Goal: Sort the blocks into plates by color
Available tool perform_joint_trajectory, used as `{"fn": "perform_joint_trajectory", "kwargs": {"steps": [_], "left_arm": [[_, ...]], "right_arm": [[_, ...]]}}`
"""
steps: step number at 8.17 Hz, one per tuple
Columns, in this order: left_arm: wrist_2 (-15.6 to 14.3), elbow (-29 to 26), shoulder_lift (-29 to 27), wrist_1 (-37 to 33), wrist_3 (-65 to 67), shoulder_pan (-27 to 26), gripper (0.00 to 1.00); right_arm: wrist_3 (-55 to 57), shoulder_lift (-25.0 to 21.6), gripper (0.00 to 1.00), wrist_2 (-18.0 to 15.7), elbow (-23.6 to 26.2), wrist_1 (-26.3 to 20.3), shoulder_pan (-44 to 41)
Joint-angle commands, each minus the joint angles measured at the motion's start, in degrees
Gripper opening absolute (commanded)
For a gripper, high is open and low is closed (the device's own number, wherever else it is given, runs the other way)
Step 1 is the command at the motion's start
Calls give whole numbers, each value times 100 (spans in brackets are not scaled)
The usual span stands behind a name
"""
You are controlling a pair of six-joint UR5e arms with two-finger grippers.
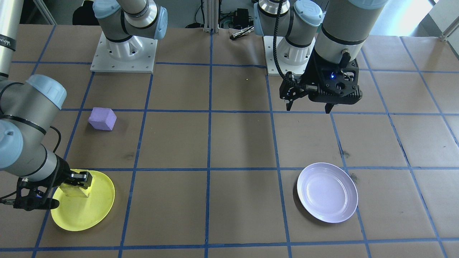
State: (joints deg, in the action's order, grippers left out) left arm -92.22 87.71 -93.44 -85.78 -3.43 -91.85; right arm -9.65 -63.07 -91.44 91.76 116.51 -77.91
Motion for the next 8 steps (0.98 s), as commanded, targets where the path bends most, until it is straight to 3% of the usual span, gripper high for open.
{"fn": "perform_joint_trajectory", "kwargs": {"steps": [1, 2, 3, 5, 7, 8], "left_arm": [[2, 1, 1, 0, 0, 1, 100], [2, 1, -8, 0, 0, 1, 100], [2, 1, -8, 0, 0, 1, 100], [-15, 27, 27, 0, 0, 1, 100], [-6, 97, 36, 9, -9, 1, 100], [-15, 158, 36, 17, -9, 9, 100]], "right_arm": [[25, 331, 74, 100, -167, 284, 39], [-71, 304, 95, 109, -158, 310, 48], [-98, 113, 100, 170, -149, 311, 92], [-133, -501, 100, 144, 183, -117, 127], [-274, -1222, 100, 83, 1347, -42, 258], [-318, -1547, 100, 22, 1998, 211, 285]]}}
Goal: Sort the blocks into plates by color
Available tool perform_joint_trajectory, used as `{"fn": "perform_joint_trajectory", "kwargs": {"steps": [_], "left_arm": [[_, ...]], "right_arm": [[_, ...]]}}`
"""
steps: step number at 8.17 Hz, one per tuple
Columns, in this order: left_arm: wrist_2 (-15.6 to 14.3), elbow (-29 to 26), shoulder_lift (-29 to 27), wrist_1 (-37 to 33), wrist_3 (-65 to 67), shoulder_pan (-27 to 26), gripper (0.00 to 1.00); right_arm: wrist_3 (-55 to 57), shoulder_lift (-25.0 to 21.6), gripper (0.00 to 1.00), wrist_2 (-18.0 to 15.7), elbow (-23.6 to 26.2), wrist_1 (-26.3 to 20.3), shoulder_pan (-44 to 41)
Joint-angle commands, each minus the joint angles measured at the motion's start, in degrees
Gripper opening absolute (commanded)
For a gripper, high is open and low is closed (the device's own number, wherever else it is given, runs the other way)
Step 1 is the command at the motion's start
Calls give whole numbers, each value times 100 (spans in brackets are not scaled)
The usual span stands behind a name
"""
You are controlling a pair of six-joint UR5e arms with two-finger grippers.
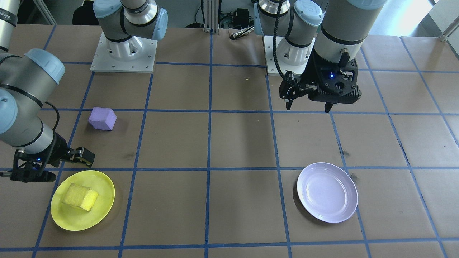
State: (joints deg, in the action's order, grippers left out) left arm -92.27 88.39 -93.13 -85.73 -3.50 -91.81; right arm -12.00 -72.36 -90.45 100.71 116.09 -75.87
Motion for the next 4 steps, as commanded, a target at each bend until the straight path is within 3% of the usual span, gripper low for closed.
{"fn": "perform_joint_trajectory", "kwargs": {"steps": [1, 3, 4], "left_arm": [[-28, 108, 14, 21, -2, -3, 100], [-28, 108, 14, 21, 7, -3, 100], [-28, 108, 23, 21, 7, -3, 100]], "right_arm": [[-127, -891, 100, -417, 1614, 561, 194], [-101, -1148, 99, -482, 2240, 582, 397], [-40, -1157, 99, -378, 2321, 469, 406]]}}
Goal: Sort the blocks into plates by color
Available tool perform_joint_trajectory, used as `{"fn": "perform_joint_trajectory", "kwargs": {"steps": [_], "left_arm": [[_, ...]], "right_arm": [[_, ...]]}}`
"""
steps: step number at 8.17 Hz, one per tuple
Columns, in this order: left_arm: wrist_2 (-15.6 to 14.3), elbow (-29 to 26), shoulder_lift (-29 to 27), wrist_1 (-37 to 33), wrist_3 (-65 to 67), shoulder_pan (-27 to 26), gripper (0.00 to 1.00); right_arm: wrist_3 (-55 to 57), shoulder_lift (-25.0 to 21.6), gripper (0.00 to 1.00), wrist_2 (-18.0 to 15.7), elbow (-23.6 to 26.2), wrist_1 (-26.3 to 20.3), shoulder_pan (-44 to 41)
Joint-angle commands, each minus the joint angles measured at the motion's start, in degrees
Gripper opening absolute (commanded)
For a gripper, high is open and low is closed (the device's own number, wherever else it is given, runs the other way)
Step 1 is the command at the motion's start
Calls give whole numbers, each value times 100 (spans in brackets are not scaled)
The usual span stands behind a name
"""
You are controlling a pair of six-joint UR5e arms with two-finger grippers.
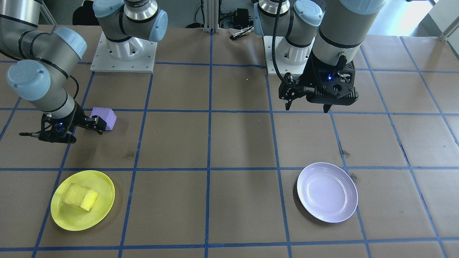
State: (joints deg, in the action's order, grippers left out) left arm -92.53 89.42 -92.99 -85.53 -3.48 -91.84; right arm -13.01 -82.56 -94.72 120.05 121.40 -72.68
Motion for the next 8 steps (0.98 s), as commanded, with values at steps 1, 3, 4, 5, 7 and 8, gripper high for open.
{"fn": "perform_joint_trajectory", "kwargs": {"steps": [1, 3, 4, 5, 7, 8], "left_arm": [[-11, 5, 27, -7, 5, 8, 100], [-37, 5, 36, -16, 5, -1, 100], [-37, 5, 36, -16, 66, -10, 100], [-46, -4, 53, -60, 93, -10, 100], [-2, -12, 80, -25, 93, -10, 100], [-11, -13, 71, -8, 93, -10, 100]], "right_arm": [[44, -138, 99, 111, 387, -151, 88], [-61, -94, 93, 59, 440, -327, 131], [-88, -68, 86, 85, 579, -345, 166], [-62, 45, 81, 85, 615, -372, 167], [-79, 231, 46, 41, 441, -616, 176], [-1, 222, 38, 50, 370, -861, 176]]}}
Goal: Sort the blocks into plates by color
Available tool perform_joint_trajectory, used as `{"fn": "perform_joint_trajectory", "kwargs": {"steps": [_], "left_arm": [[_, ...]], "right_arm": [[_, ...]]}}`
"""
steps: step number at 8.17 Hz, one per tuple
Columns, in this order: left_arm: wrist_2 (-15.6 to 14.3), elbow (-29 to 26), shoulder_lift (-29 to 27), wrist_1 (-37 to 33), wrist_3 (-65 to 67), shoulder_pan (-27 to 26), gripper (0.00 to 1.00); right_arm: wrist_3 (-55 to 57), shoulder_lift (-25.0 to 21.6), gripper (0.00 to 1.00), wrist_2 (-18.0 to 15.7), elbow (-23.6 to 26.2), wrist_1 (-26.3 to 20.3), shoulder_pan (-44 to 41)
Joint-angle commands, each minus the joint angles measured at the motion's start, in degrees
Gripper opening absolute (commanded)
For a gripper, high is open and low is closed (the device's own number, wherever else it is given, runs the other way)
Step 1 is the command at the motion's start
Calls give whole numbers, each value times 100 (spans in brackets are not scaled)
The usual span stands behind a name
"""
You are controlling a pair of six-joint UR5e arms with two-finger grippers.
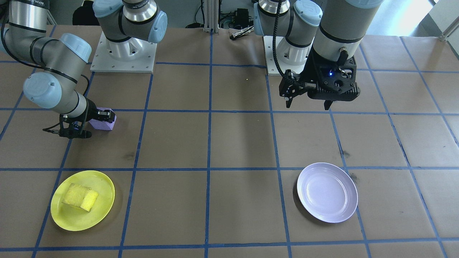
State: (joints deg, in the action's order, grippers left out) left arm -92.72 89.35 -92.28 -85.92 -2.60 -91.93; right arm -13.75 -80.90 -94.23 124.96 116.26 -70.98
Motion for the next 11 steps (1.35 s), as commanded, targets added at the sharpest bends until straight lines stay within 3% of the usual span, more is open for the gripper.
{"fn": "perform_joint_trajectory", "kwargs": {"steps": [1, 2, 4, 5, 6, 8, 9, 11], "left_arm": [[-9, -49, 8, 23, -4, -1, 100], [0, -49, 8, 31, 5, -1, 100], [-9, -50, 35, 31, -4, -1, 100], [-9, -41, 35, 31, -4, -1, 100], [0, -23, 17, 31, -4, -10, 100], [52, -23, 26, 31, 13, -1, 100], [-17, -49, -26, 31, 5, -44, 100], [-18, 3, 35, 31, 74, -45, 100]], "right_arm": [[92, 30, 35, 18, -191, -506, -4], [414, -31, 37, 70, -357, -665, -47], [1580, -32, 39, 675, -962, -1332, -764], [2413, 29, 40, 904, -1096, -1360, -1412], [3152, 47, 40, 1245, -1167, -1291, -1932], [4262, 153, 40, 1616, -1464, -1264, -2803], [4850, 310, 40, 1844, -1718, -1107, -3260], [6081, 967, 46, 1978, -2272, -571, -3991]]}}
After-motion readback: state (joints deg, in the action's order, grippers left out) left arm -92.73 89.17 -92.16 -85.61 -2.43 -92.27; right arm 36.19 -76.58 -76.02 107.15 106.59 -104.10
